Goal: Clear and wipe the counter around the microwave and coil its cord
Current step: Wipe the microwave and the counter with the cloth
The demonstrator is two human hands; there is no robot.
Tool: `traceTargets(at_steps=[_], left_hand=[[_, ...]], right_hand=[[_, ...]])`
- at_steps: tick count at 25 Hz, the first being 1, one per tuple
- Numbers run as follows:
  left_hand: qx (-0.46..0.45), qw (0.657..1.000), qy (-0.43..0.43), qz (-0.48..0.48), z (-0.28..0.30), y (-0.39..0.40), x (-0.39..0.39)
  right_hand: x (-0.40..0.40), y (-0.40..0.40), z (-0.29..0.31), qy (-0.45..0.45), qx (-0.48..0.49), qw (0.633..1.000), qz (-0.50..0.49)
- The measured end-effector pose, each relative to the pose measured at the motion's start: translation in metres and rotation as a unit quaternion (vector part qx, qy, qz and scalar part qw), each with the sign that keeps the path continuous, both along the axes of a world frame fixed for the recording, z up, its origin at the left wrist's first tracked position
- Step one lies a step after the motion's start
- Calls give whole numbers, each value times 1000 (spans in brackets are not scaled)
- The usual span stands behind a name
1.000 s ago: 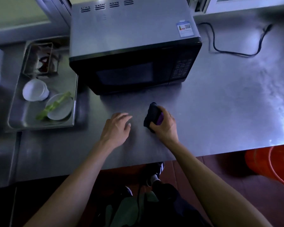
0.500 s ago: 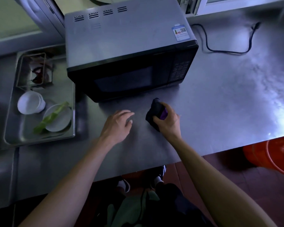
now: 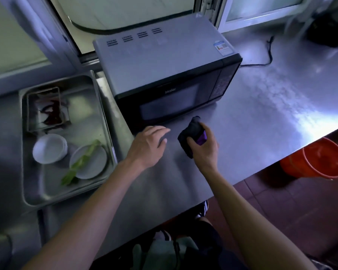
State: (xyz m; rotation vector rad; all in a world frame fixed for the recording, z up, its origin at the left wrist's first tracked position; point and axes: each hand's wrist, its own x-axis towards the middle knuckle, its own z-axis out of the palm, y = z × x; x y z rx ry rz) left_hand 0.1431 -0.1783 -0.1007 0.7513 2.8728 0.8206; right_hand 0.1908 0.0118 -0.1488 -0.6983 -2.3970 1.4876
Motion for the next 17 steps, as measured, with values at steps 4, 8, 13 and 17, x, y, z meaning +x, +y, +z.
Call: traceTargets(at_steps=[4, 8, 13, 17], left_hand=[[19, 997, 69, -29, 28, -15, -16], [26, 986, 165, -19, 50, -38, -39], [-23, 986, 166, 16, 65, -66, -77], [-21, 996, 80, 15, 63, -82, -97]], right_hand=[[-19, -29, 13, 55, -26, 997, -42], [-49, -62, 21, 108, -64, 990, -56], [-83, -124, 35, 191, -116, 970, -96], [-104, -168, 39, 209, -174, 951, -148]])
